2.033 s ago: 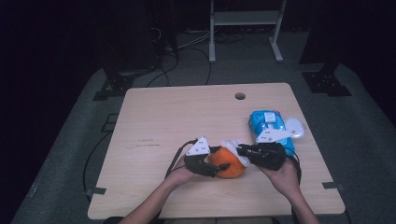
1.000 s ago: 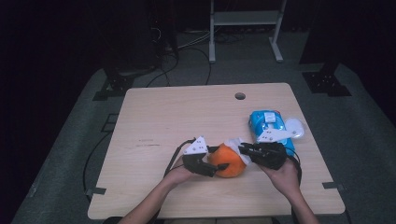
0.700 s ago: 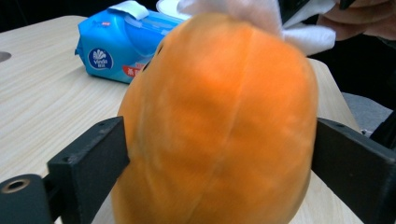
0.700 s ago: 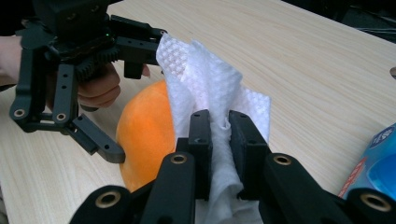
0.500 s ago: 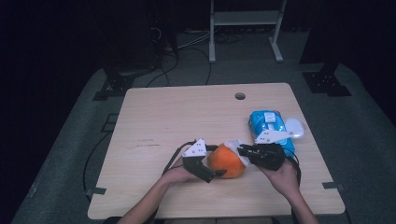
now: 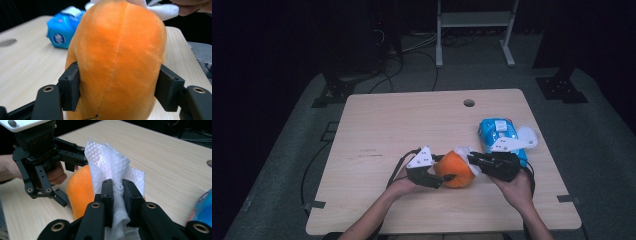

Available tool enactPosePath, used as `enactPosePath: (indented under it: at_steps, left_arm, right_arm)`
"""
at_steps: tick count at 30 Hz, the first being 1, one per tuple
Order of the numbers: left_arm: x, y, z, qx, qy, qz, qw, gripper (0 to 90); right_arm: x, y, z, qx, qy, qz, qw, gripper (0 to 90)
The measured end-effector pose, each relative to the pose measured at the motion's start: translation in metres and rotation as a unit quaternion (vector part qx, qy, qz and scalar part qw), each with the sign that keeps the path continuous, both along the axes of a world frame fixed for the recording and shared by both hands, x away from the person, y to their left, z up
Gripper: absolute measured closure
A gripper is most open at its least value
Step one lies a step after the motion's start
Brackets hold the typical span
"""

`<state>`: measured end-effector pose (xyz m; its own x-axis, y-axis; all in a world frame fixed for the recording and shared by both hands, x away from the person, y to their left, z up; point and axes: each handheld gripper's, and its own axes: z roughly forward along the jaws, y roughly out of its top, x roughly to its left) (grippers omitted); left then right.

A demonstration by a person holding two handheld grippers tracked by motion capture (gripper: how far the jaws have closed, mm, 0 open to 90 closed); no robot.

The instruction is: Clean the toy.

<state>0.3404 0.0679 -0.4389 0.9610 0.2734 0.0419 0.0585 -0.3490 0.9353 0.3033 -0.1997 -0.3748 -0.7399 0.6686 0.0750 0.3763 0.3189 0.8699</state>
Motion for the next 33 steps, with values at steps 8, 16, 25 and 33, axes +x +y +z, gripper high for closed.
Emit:
enactPosePath:
  at_steps: [8, 16, 25, 33]
  left_arm:
    - [-0.006, 0.008, 0.022, 0.009, -0.016, 0.003, 0.9998, 33.4]
    - [-0.007, 0.013, 0.028, 0.019, -0.019, 0.003, 0.9996, 33.4]
    - [-0.006, 0.003, 0.013, 0.04, -0.001, 0.013, 0.9991, 30.2]
    - [-0.009, -0.012, 0.007, 0.044, -0.008, 0.01, 0.999, 26.8]
  right_arm:
    - [-0.001, -0.002, 0.004, 0.03, 0.0, 0.003, 0.9995, 79.0]
    - [0.007, -0.003, -0.007, 0.038, 0.027, 0.003, 0.9989, 79.0]
    - [0.018, -0.005, -0.031, 0.018, 0.066, -0.008, 0.9976, 79.0]
    - [0.005, 0.012, -0.012, 0.022, 0.03, 0.022, 0.9991, 78.8]
